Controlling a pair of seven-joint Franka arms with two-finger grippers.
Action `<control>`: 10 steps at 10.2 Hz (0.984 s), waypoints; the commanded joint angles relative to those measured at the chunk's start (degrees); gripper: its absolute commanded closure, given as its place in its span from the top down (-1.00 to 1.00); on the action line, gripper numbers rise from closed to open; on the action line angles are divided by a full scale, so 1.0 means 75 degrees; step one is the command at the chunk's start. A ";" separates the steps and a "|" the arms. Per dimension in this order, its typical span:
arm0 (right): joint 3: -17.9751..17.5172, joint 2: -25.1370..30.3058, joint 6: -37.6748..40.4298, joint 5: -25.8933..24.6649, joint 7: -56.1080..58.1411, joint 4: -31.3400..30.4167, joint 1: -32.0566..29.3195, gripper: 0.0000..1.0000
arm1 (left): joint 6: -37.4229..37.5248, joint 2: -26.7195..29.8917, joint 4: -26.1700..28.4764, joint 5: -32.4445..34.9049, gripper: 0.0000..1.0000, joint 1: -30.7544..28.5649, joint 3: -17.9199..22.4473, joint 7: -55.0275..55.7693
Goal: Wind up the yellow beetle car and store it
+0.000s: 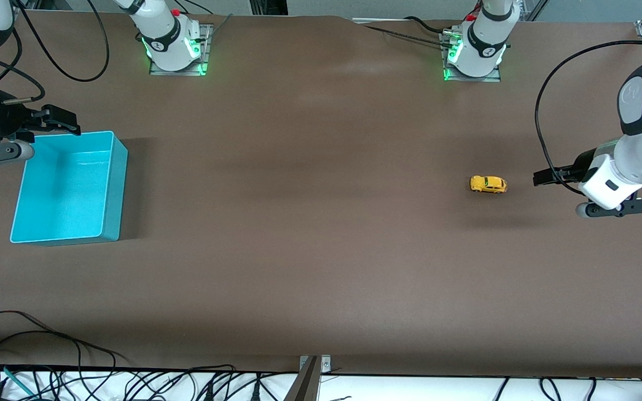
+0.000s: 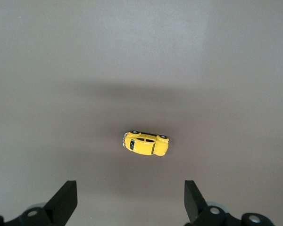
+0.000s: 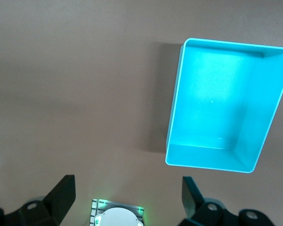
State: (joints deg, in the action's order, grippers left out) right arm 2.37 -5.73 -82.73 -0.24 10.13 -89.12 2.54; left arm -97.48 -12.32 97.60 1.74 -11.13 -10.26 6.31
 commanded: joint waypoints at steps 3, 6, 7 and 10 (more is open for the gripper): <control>0.0023 -0.0045 0.0167 0.0126 0.0196 0.0164 -0.0033 1.00 | 0.0329 0.0061 -0.0099 -0.0185 1.00 -0.0028 0.0020 0.0015; 0.0047 -0.0033 0.0283 0.0114 0.0558 0.0164 -0.0045 1.00 | 0.0400 0.0061 -0.0111 -0.0185 1.00 -0.0040 0.0031 0.0142; 0.0070 -0.0022 0.0365 0.0114 0.0733 0.0164 -0.0057 1.00 | 0.0389 0.0049 -0.0111 -0.0220 1.00 -0.0040 0.0031 0.0178; 0.0293 0.0002 0.0448 0.0126 0.1157 0.0176 -0.0080 1.00 | 0.0377 -0.0009 -0.0111 -0.0220 1.00 -0.0028 0.0020 0.0225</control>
State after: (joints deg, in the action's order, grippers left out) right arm 3.94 -5.66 -80.89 -0.24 16.94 -89.12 2.29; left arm -95.70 -12.33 97.47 1.70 -11.28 -10.19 7.49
